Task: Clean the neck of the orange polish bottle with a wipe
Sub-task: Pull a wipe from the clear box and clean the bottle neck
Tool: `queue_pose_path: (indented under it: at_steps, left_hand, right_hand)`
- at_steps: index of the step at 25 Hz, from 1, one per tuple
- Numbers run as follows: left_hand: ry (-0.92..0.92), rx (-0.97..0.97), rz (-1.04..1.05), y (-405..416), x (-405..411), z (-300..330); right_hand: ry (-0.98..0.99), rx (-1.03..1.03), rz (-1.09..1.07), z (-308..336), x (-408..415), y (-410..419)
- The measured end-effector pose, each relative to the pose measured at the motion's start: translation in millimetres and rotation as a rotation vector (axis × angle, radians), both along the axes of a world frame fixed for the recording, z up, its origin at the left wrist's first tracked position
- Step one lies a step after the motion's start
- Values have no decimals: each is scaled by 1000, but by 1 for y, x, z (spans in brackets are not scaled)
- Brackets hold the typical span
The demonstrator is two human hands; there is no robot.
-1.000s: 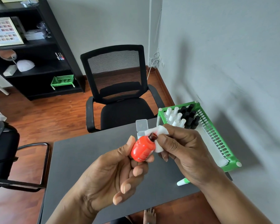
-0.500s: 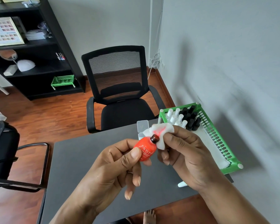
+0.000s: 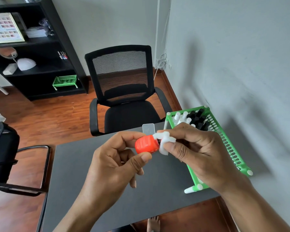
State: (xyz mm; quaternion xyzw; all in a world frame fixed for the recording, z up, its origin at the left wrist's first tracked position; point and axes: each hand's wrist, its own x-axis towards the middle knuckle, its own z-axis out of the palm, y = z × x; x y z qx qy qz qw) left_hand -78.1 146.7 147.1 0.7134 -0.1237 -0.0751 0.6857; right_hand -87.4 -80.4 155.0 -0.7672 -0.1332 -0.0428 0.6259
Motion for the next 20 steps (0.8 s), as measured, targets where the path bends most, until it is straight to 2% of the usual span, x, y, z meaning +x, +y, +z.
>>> queue_pose_path:
  at_steps: [2,4,8,12,16,20]
  left_hand:
    - [-124,132,62,0,-2,-1]
    - [-188,171,67,2,-1,-3]
    - [-42,-91,-90,4,5,-6]
    - [137,-301,-154,-2,2,-13]
    - [196,-353,-151,-3,-3,-17]
    - [216,-380,-176,-6,-6,-16]
  right_hand:
    - [75,73,-6,0,1,-2]
    - [229,257,33,-2,1,-2]
    - [520,633,116,-11,3,4]
    - [503,748,107,-15,5,6]
    - [411,666,92,-11,5,-2]
    - [130,268,9,-7,-2,3]
